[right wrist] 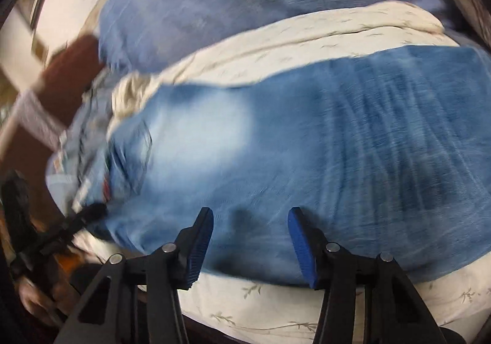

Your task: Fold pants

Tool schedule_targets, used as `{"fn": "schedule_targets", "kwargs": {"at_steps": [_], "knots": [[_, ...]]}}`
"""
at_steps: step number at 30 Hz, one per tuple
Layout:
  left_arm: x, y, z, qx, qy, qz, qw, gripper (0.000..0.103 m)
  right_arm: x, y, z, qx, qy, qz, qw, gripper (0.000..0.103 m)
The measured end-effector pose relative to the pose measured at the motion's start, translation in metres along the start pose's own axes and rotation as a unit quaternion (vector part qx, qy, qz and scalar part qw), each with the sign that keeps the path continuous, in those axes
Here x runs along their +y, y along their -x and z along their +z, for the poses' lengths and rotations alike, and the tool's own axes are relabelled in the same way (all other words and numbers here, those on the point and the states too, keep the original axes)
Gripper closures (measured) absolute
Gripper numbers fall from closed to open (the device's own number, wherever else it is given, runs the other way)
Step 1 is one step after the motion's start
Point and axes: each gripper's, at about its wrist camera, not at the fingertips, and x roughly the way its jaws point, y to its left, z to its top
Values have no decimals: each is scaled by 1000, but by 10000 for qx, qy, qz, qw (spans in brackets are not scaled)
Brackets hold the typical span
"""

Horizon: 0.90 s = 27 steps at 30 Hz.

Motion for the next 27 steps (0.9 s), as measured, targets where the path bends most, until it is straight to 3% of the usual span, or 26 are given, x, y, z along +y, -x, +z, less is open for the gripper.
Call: {"fn": "schedule_targets", "kwargs": {"at_steps": [8, 11, 13, 16, 18, 22, 27], "knots": [[3, -6, -12, 3, -14, -115, 9999, 58, 16, 0, -24, 158, 941, -610, 9936, 49], [4, 4, -3, 48, 32, -177, 9998, 58, 12, 2, -10, 290, 731, -413, 9960, 50], [5, 22, 5, -220, 27, -276, 9994, 58, 9, 11, 2, 90, 566, -230, 9981, 50], [8, 42, 19, -638, -74, -13, 9979, 54, 8, 24, 27, -193, 490, -148, 9985, 50], [15, 44, 25, -707, -7, 159, 9974, 50, 16, 24, 44, -313, 433, -42, 9986, 50], [39, 27, 26, -406, 462, 405, 9973, 50, 42, 5, 77, -385, 392, 176, 9983, 50], [52, 4, 9, -97, 571, 607, 9965, 50, 81, -30, 99, -185, 468, 525, 9974, 50]]}}
